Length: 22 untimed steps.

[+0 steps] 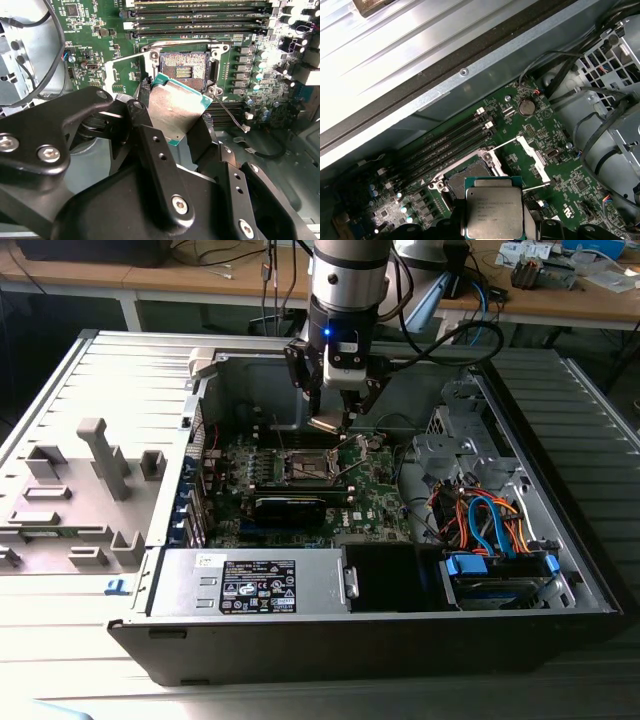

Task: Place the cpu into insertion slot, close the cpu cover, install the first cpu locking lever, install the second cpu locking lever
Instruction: 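Place the cpu into insertion slot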

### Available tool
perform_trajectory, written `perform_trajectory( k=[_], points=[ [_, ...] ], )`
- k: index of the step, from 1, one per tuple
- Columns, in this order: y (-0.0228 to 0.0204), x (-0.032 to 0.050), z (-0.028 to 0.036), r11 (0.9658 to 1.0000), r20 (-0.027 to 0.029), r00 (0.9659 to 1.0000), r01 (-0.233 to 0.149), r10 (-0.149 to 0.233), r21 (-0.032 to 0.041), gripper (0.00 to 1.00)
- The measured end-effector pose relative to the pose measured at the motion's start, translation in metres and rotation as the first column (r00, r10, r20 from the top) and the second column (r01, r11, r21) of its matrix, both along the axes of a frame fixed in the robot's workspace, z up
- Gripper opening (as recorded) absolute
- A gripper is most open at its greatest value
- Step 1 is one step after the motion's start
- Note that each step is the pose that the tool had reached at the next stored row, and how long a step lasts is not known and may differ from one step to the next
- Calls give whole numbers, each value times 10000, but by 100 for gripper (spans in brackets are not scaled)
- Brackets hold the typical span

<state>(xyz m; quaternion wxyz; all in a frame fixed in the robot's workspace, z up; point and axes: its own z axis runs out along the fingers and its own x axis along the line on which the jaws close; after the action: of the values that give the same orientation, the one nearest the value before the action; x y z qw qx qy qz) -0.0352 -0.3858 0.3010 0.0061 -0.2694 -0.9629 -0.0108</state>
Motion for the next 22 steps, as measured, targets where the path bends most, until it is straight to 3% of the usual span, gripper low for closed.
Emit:
perform_trajectory(
  k=[22],
  points=[
    [0,0,-1,9999,0,9999,106,-106,0,55]
  ],
)
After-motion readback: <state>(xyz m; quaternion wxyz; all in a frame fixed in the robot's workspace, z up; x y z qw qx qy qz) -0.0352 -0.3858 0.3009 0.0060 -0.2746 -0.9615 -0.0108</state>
